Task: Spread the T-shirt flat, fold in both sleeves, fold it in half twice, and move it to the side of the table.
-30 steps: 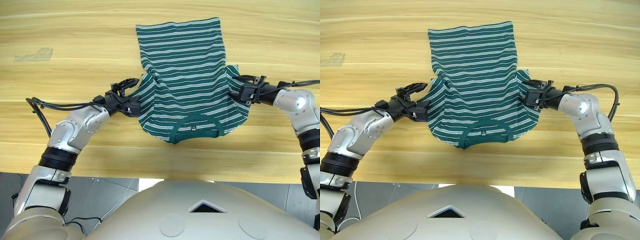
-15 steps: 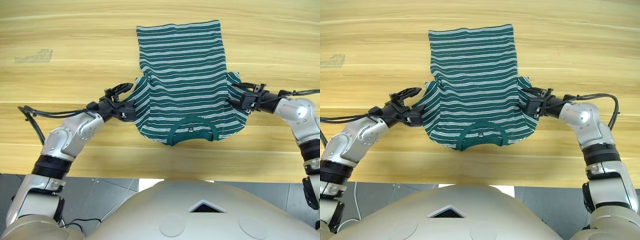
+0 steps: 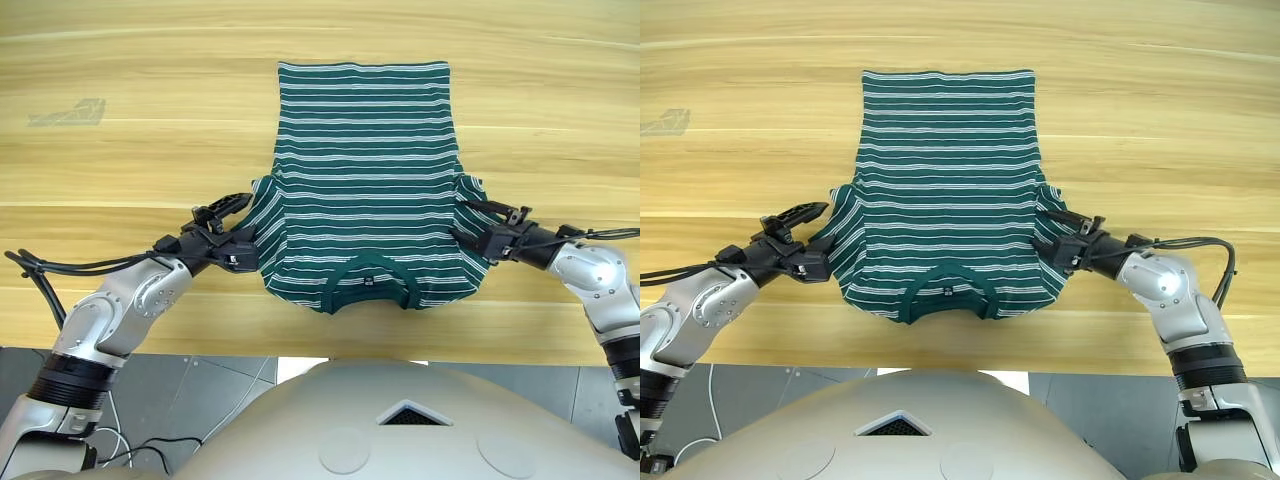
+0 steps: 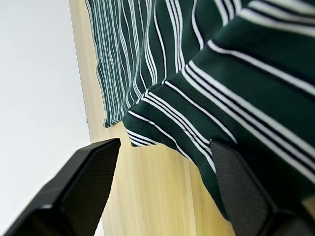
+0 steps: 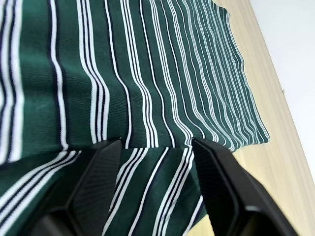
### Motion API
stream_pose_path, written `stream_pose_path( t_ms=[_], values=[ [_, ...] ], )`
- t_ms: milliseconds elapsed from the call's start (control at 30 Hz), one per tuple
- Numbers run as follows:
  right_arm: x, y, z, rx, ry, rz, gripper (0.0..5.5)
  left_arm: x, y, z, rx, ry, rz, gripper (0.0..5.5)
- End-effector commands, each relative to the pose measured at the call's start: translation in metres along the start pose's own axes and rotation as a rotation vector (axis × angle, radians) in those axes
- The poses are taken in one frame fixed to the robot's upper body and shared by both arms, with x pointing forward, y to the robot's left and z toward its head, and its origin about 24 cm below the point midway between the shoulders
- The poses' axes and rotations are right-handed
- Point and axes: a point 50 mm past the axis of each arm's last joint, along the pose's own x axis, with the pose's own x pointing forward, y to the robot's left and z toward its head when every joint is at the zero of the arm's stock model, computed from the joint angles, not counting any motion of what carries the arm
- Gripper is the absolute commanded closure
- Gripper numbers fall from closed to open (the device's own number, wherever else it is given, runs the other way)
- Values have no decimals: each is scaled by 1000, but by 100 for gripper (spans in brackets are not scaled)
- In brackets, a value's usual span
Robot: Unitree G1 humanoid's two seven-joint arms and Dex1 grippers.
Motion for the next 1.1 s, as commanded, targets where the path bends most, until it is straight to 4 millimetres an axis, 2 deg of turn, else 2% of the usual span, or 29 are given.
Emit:
stream_pose_path(
  t_ms=[33,233,400,467,533,667,733,800,867,933,1033,1100],
  values=[
    [-12,-4,-5,-37,75,8,287,-14,-35,-28,-47,155,-209,212],
    [-19,-17,5,-71,63,-23,287,-20,-31,-31,-63,166,-188,212],
    [-22,-16,21,-16,-11,22,287,-11,-23,-18,-116,82,-161,212],
    [-21,-21,25,11,-43,1,287,-10,-20,-11,-143,47,-144,212],
    [-18,-28,29,38,-80,-38,287,-9,-13,-1,-197,-16,-112,212],
    [-15,-44,26,90,-119,-160,287,-24,18,12,-297,-132,25,212],
    [-15,-53,24,107,-132,-217,287,-37,34,2,-295,-100,99,212],
    [-13,-58,26,112,-156,-250,287,-53,49,-17,-274,-5,192,212],
    [-12,-56,26,119,-161,-262,287,-64,62,-38,-234,121,301,212],
    [-12,-51,26,127,-157,-273,287,-69,69,-49,-220,191,396,212],
    [-11,-48,26,130,-160,-280,287,-64,62,-49,-225,238,469,212],
    [-10,-48,27,129,-162,-284,287,-56,51,-41,-249,218,450,212]
  ],
)
